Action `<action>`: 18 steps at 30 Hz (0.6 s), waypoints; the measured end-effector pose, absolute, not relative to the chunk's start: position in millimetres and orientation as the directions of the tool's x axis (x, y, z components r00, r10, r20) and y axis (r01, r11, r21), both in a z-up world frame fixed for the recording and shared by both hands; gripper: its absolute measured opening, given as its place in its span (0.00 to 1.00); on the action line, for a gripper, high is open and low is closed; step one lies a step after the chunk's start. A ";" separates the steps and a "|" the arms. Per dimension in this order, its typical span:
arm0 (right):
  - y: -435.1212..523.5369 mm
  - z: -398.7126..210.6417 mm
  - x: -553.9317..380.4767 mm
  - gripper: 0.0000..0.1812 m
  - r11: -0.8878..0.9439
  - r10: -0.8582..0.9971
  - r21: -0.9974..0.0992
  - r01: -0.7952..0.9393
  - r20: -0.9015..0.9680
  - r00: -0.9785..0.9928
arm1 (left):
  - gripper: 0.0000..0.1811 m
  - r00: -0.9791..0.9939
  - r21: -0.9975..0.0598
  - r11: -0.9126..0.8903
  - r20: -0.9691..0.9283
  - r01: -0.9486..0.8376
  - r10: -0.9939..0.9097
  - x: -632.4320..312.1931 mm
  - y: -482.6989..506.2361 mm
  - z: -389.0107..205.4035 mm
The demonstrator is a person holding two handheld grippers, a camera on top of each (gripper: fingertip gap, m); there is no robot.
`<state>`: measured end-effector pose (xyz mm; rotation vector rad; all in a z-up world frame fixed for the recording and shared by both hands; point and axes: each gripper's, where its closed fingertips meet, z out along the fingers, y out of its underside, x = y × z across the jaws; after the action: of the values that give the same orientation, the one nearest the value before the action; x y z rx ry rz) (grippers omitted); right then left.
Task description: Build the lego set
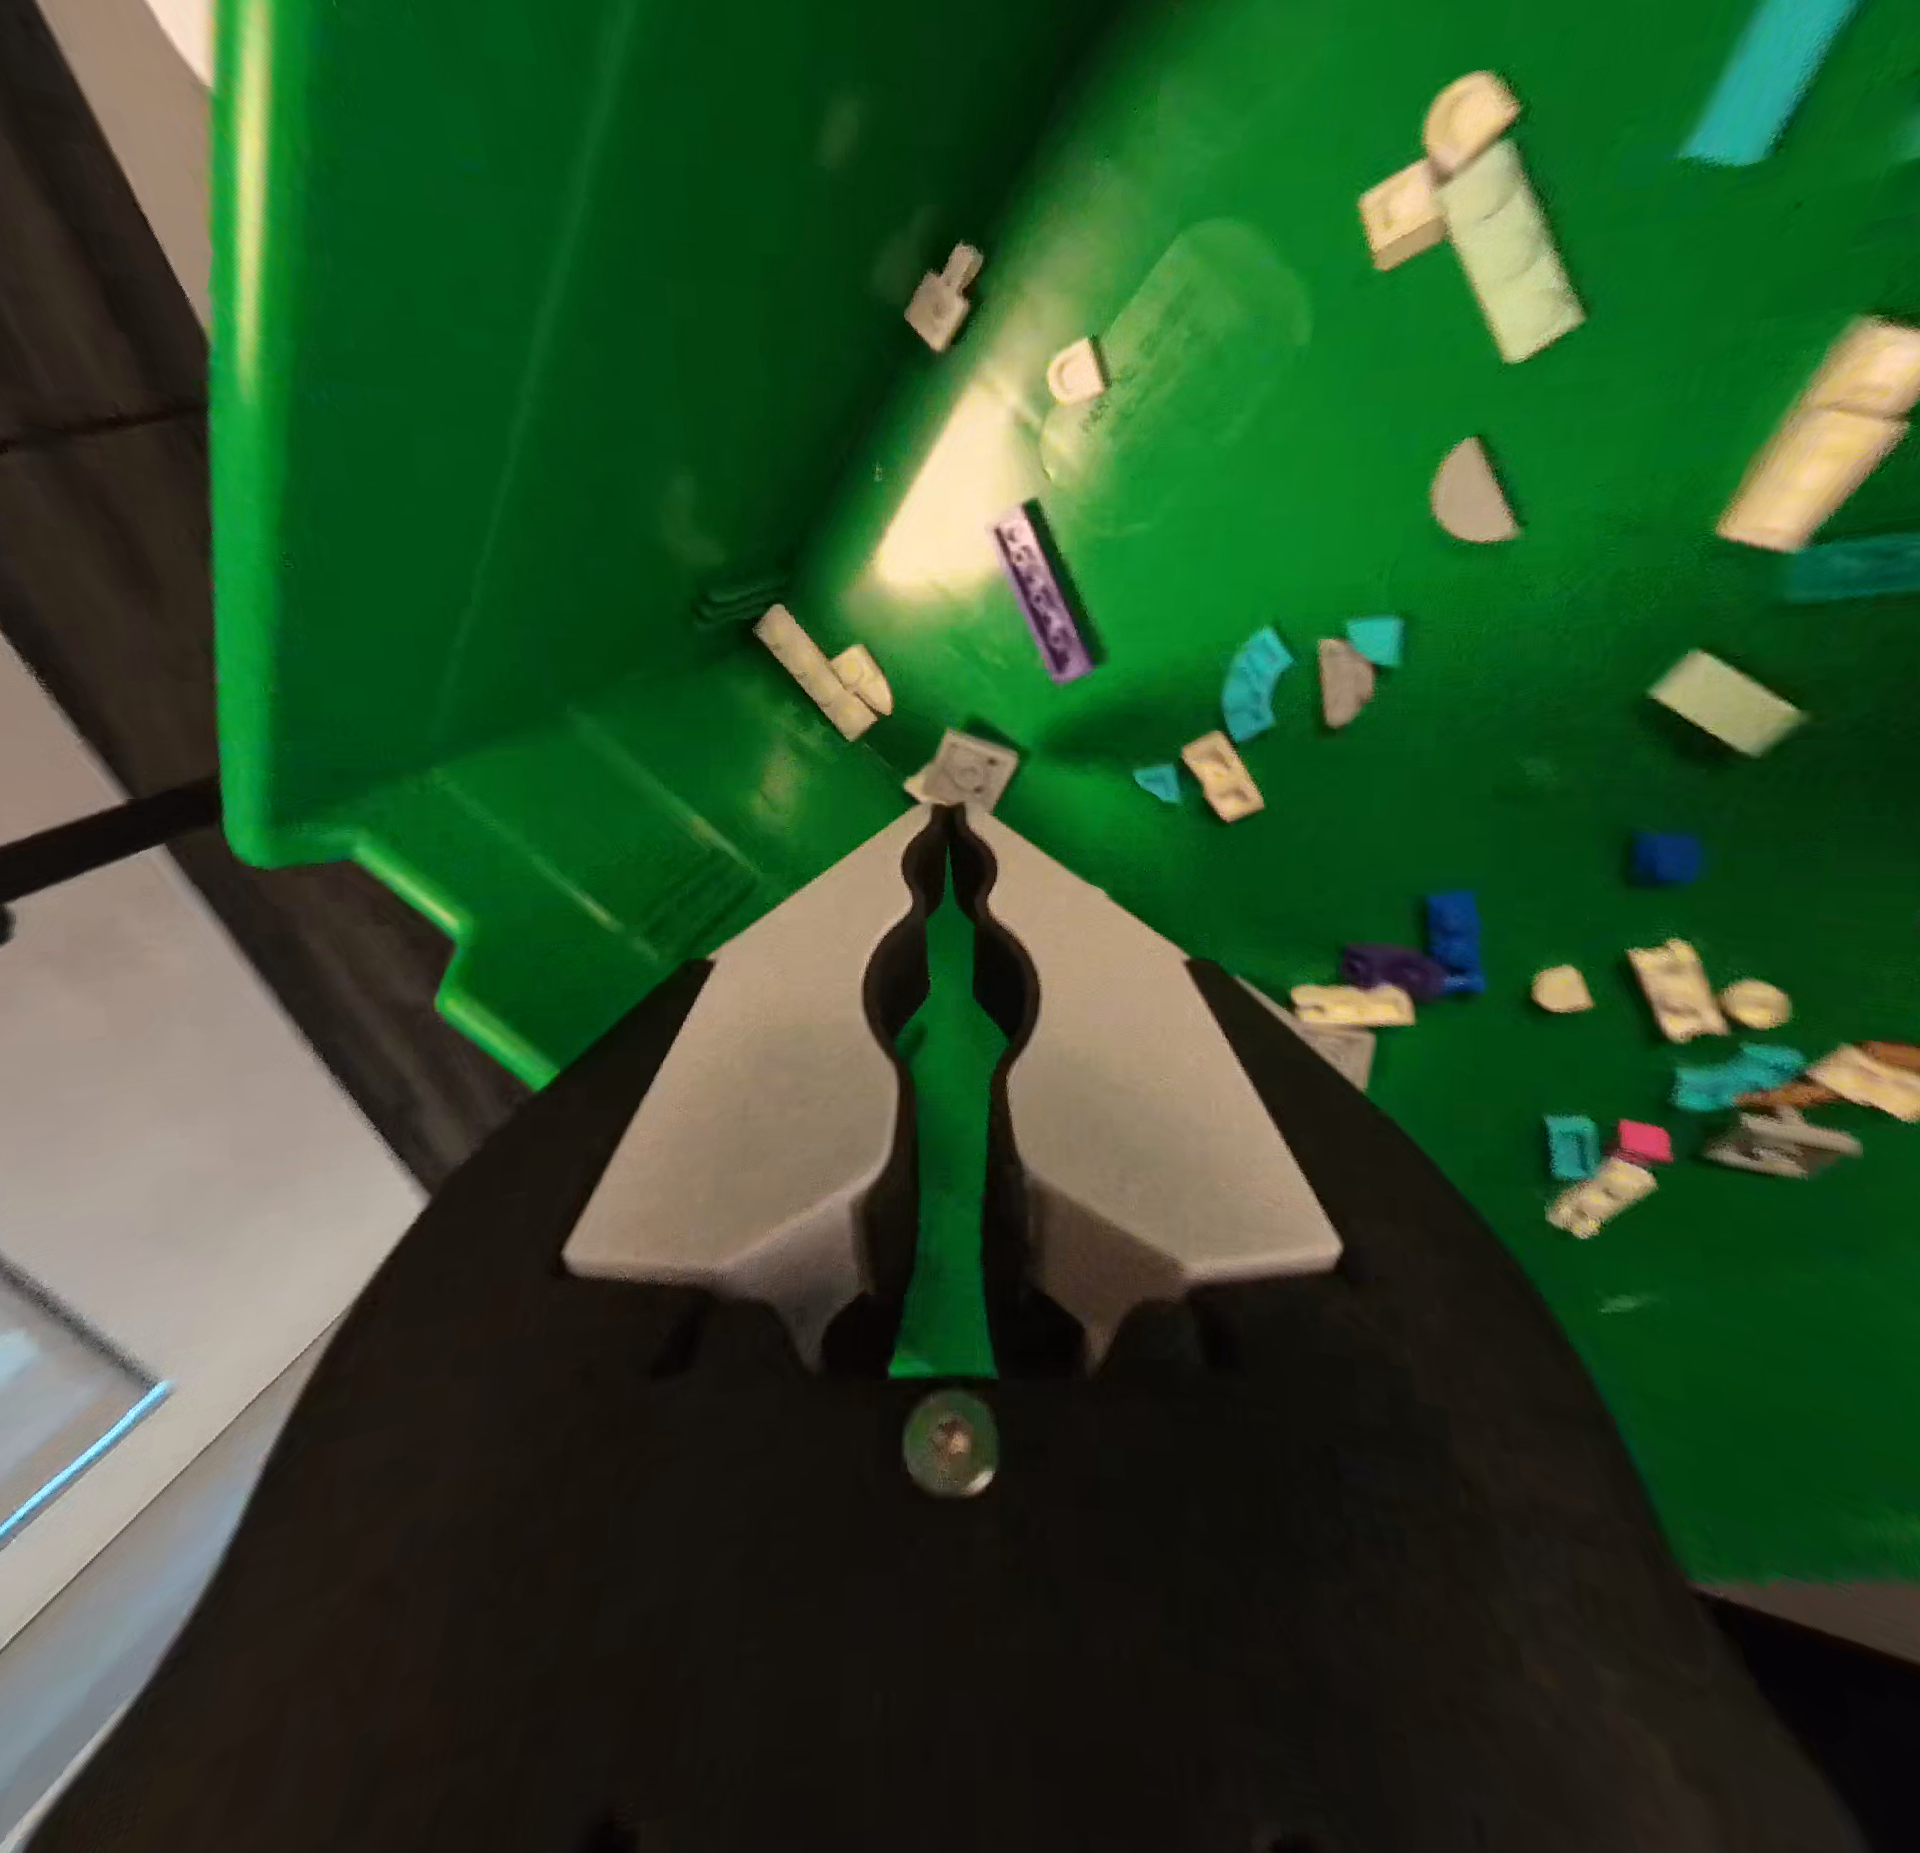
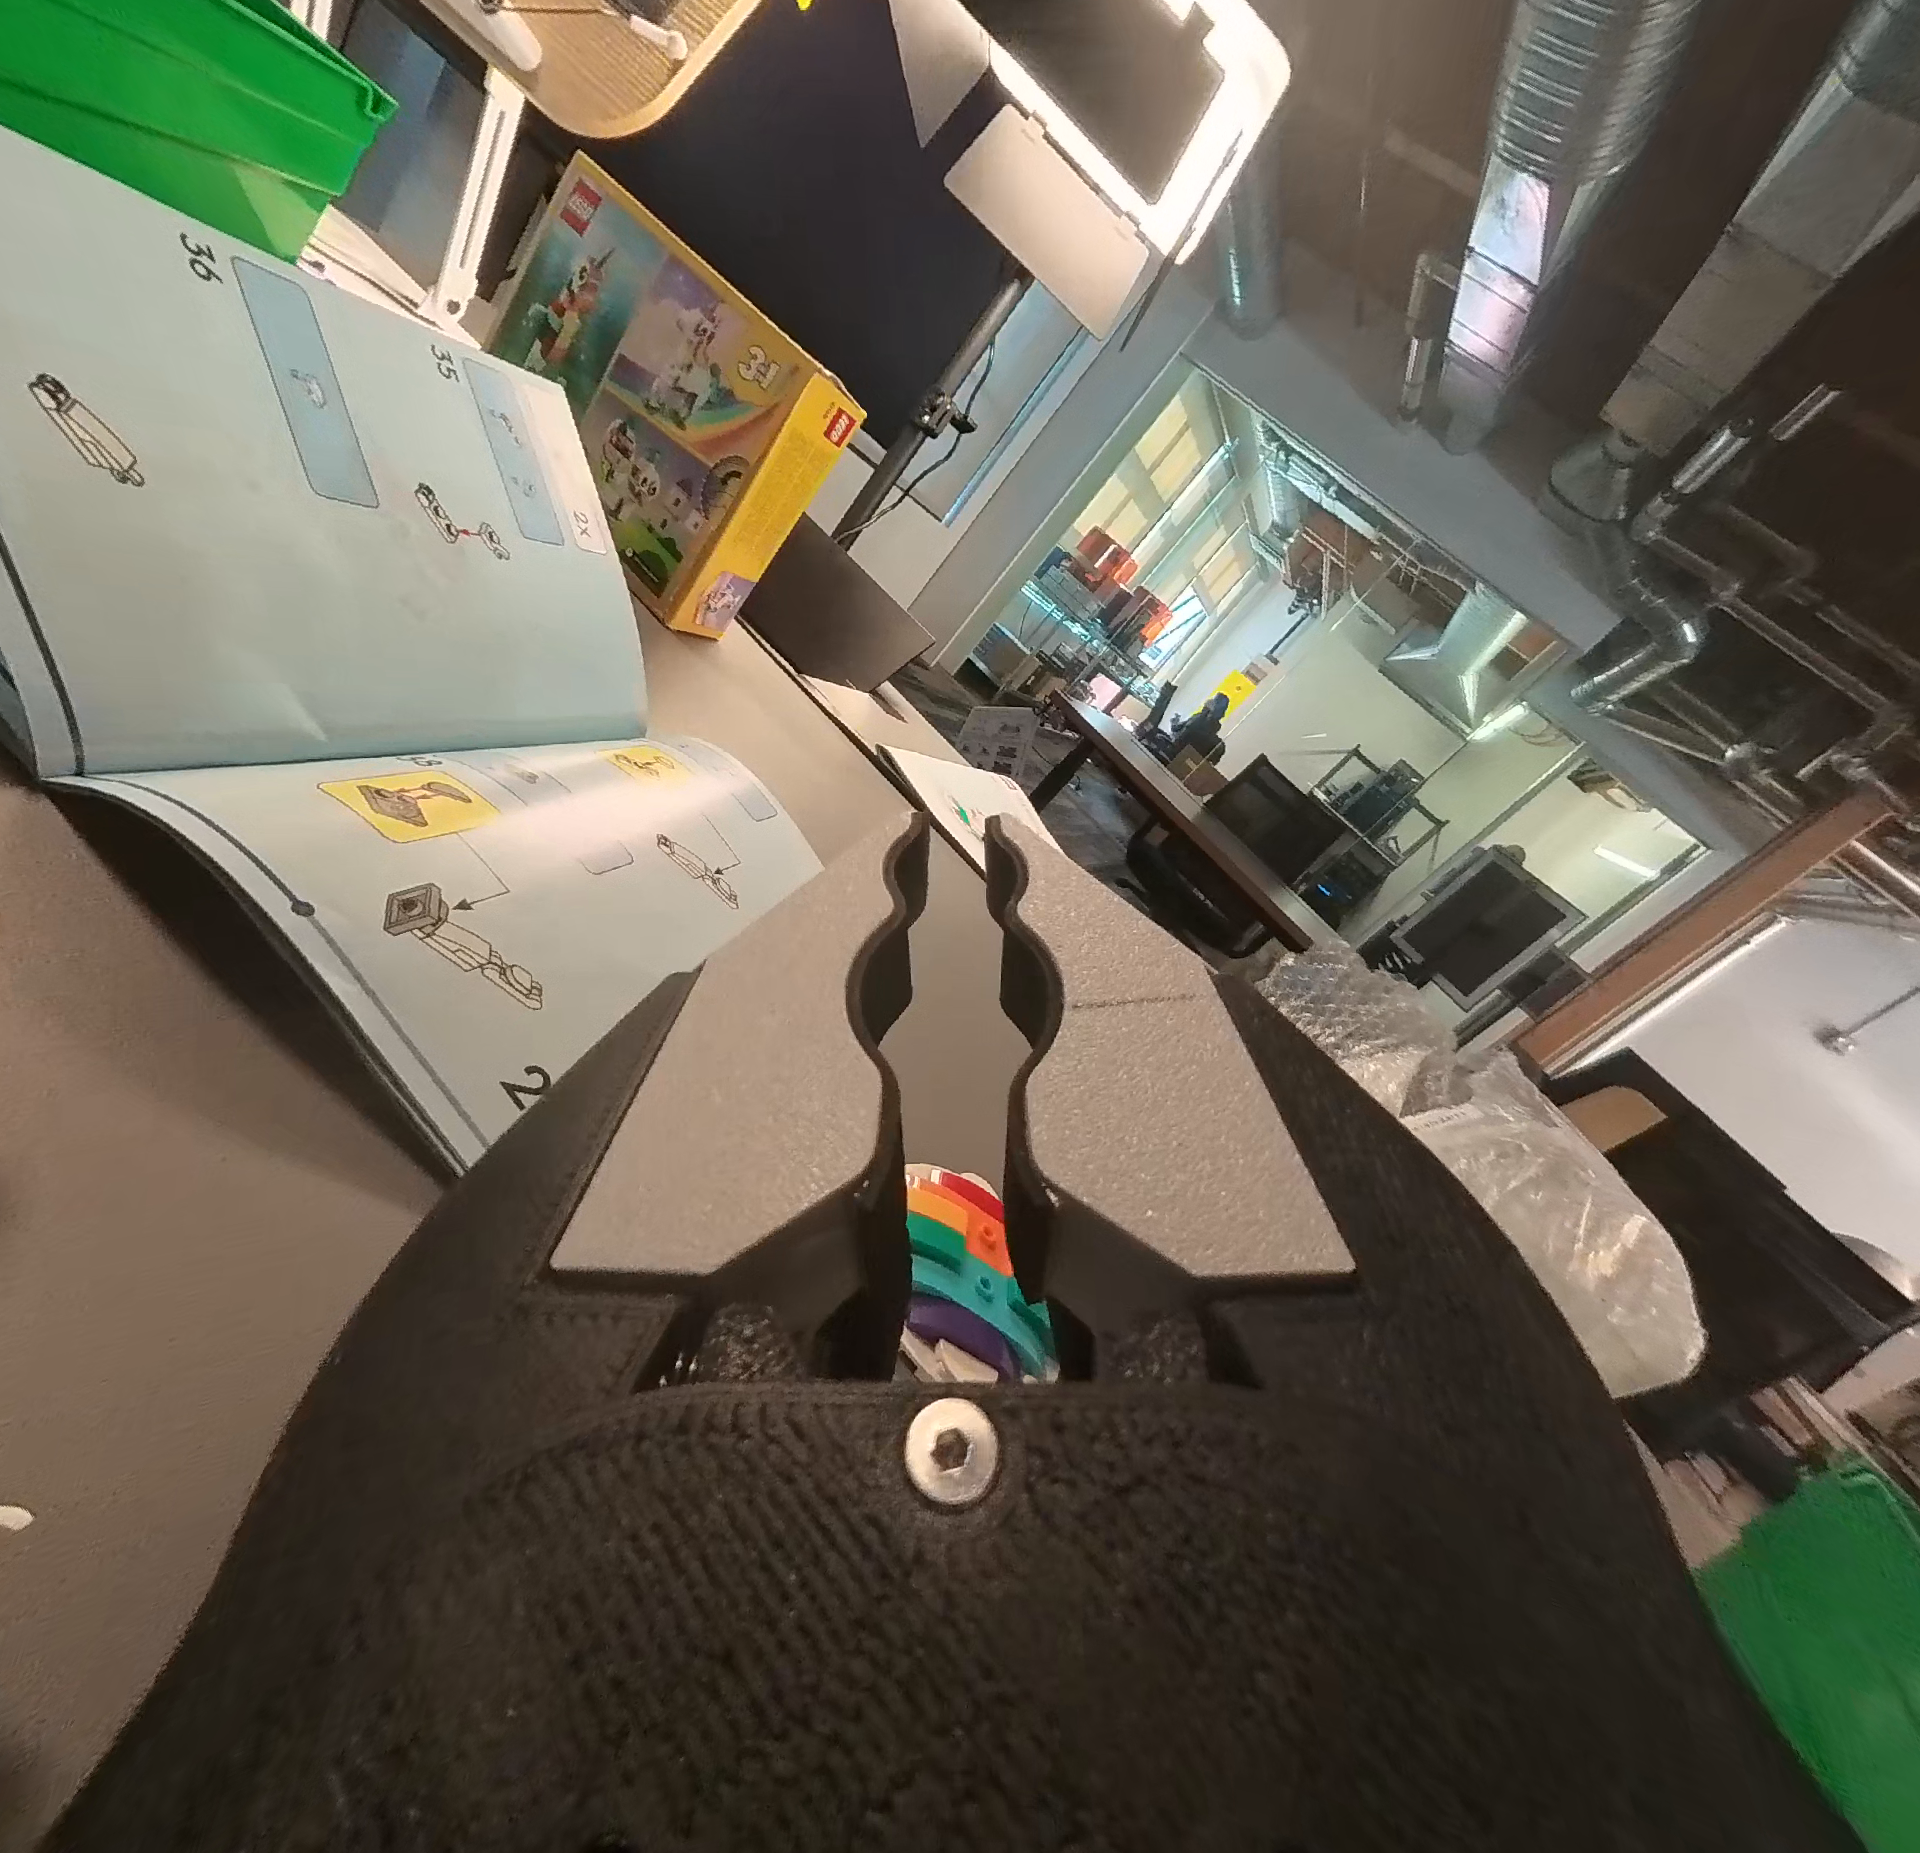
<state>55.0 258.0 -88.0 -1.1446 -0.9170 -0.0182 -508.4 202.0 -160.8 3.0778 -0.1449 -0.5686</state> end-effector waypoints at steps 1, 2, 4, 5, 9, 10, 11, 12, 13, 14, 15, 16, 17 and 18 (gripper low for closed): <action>258.1 -88.1 54.9 0.05 0.455 0.425 -0.768 0.450 0.632 0.649 | 0.00 0.915 0.057 -0.994 -0.390 -0.089 -0.104 -514.8 204.6 -164.4; 258.1 -88.2 54.8 0.05 0.456 0.425 -0.768 0.451 0.632 0.648 | 0.00 0.897 0.076 -0.992 -0.426 -0.098 -0.121 -520.7 208.9 -166.7; 257.8 -88.5 54.2 0.05 0.457 0.429 -0.767 0.450 0.633 0.644 | 0.00 0.862 0.108 -0.988 -0.484 -0.111 -0.150 -529.1 216.5 -169.9; 257.3 -88.9 53.6 0.05 0.459 0.430 -0.765 0.452 0.636 0.641 | 0.00 0.845 0.122 -0.986 -0.510 -0.115 -0.162 -532.7 219.8 -171.1; 254.4 -92.4 48.0 0.04 0.477 0.428 -0.738 0.478 0.670 0.606 | 0.00 0.823 0.159 -0.979 -0.535 -0.125 -0.192 -535.6 228.1 -179.9; 253.8 -93.3 46.7 0.04 0.481 0.428 -0.731 0.484 0.678 0.598 | 0.00 0.824 0.157 -0.980 -0.535 -0.120 -0.186 -536.2 229.5 -182.1; 253.1 -93.7 45.8 0.04 0.484 0.428 -0.727 0.487 0.682 0.593 | 0.00 0.823 0.159 -0.981 -0.537 -0.114 -0.183 -537.5 230.1 -183.8; 252.7 -93.8 45.5 0.04 0.485 0.430 -0.727 0.487 0.683 0.591 | 0.00 0.825 0.164 -0.981 -0.536 -0.106 -0.179 -538.7 229.7 -185.9; 252.7 -93.6 45.6 0.04 0.484 0.432 -0.730 0.483 0.679 0.593 | 0.00 0.826 0.169 -0.981 -0.537 -0.093 -0.171 -540.0 228.6 -187.4; 252.9 -93.1 46.0 0.04 0.482 0.435 -0.734 0.478 0.674 0.597 | 0.00 0.820 0.173 -0.981 -0.548 -0.083 -0.166 -542.2 228.1 -187.1; 252.9 -93.0 46.2 0.04 0.481 0.438 -0.737 0.475 0.671 0.598 | 0.00 0.819 0.170 -0.982 -0.551 -0.077 -0.160 -542.6 228.1 -187.2; 253.0 -93.2 46.1 0.04 0.479 0.440 -0.739 0.474 0.669 0.599 | 0.00 0.821 0.166 -0.984 -0.550 -0.068 -0.150 -542.5 228.2 -187.1; 253.1 -93.5 45.9 0.04 0.479 0.440 -0.738 0.476 0.670 0.597 | 0.00 0.826 0.161 -0.985 -0.546 -0.061 -0.141 -541.9 228.2 -187.0; 252.9 -94.0 45.3 0.04 0.480 0.440 -0.735 0.479 0.674 0.594 | 0.00 0.833 0.157 -0.986 -0.537 -0.055 -0.132 -540.8 227.9 -187.0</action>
<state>45.3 252.9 -94.0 -1.1214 -0.9911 -0.0291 -540.8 227.9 -187.0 2.8772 -0.1475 -0.8573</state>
